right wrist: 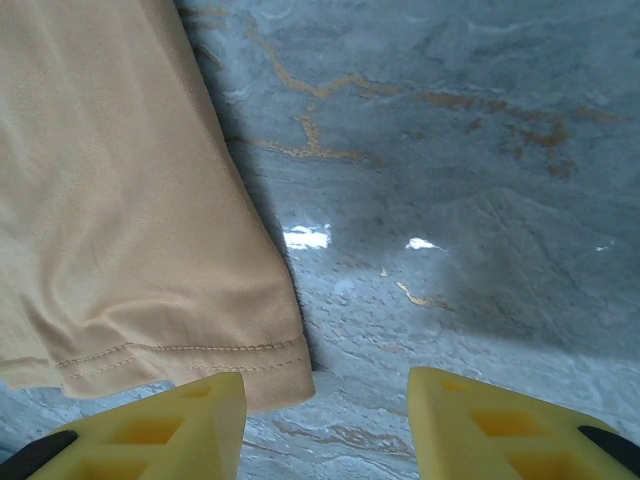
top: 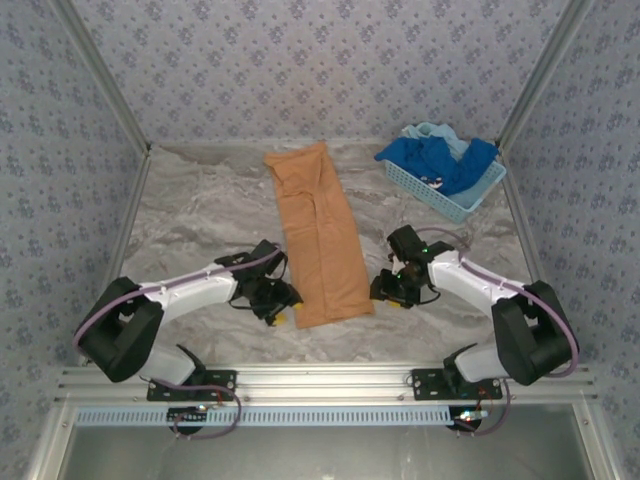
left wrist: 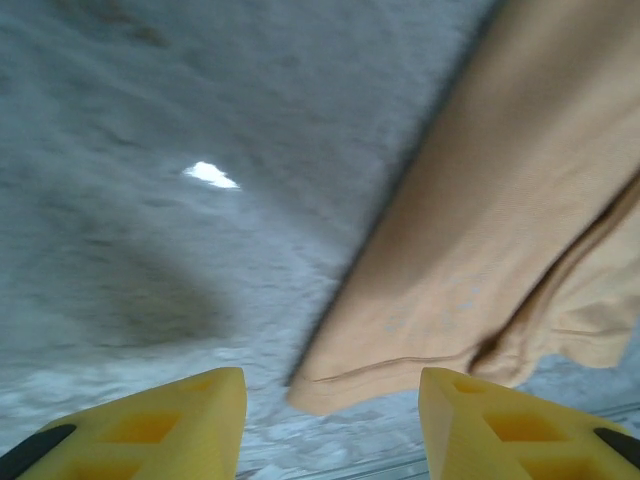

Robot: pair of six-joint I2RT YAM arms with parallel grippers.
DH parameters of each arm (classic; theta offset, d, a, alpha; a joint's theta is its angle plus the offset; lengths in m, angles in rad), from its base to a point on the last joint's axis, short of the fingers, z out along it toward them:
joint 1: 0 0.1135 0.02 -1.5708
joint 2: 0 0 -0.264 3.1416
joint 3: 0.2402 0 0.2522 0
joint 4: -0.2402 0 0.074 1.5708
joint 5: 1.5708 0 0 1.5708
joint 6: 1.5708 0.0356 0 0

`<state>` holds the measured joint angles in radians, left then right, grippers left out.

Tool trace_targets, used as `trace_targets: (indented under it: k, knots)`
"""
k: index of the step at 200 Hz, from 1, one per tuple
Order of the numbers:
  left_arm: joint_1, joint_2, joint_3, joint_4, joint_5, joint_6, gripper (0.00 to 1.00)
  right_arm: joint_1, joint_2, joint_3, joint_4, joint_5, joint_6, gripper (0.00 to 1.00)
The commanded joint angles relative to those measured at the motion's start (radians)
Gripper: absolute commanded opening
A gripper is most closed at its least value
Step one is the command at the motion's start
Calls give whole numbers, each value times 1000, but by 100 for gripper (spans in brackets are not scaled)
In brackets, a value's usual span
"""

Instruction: Fold and stack the t-shirts

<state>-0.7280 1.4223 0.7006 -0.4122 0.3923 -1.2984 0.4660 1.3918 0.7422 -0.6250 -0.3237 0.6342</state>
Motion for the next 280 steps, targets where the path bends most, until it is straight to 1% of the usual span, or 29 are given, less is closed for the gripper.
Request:
trace_targets:
  k: [1,16,26,37,47,55,94,104,110,131,149,157,175,198,215,262,280]
  knots:
    - [-37,17,6,62,-18,-125,48,-9,20,-1,19,-35,-25,49]
    - [-60,54,15,64,-8,-135,46,-11,33,-1,19,-38,-28,49]
    - [-80,77,30,37,-7,-140,43,-14,41,0,19,-41,-28,49]
    - [-96,106,60,-41,-13,-127,40,-14,46,-1,19,-41,-26,48]
    - [-106,123,94,-127,-37,-101,40,-13,47,-1,19,-37,-21,49]
    - [-111,128,103,-159,-52,-93,40,-13,48,-1,32,-34,-19,48]
    - [-116,147,94,-71,-41,-125,41,27,90,13,63,-24,-13,49]
    - [-117,164,95,-30,-37,-132,40,37,108,16,64,-17,-12,48]
    - [-116,175,100,-19,-37,-134,37,39,117,16,64,-9,-13,48]
    - [-117,212,121,-26,-54,-126,20,42,139,17,64,10,15,46]
    - [-117,195,109,-43,-88,-134,5,45,147,21,75,8,18,43]
    - [-116,181,97,-46,-98,-136,0,49,154,24,77,1,20,41]
    - [-116,158,80,-48,-95,-137,0,66,162,35,72,-5,33,36]
    - [-117,132,69,-64,-94,-134,0,92,155,36,58,-15,64,35]
    - [-116,110,57,-81,-94,-134,0,110,137,32,45,-9,95,37]
    - [-117,54,11,-92,-85,-142,0,139,85,42,34,-42,170,44]
    - [-116,44,2,-91,-84,-143,0,153,82,47,28,-41,189,44]
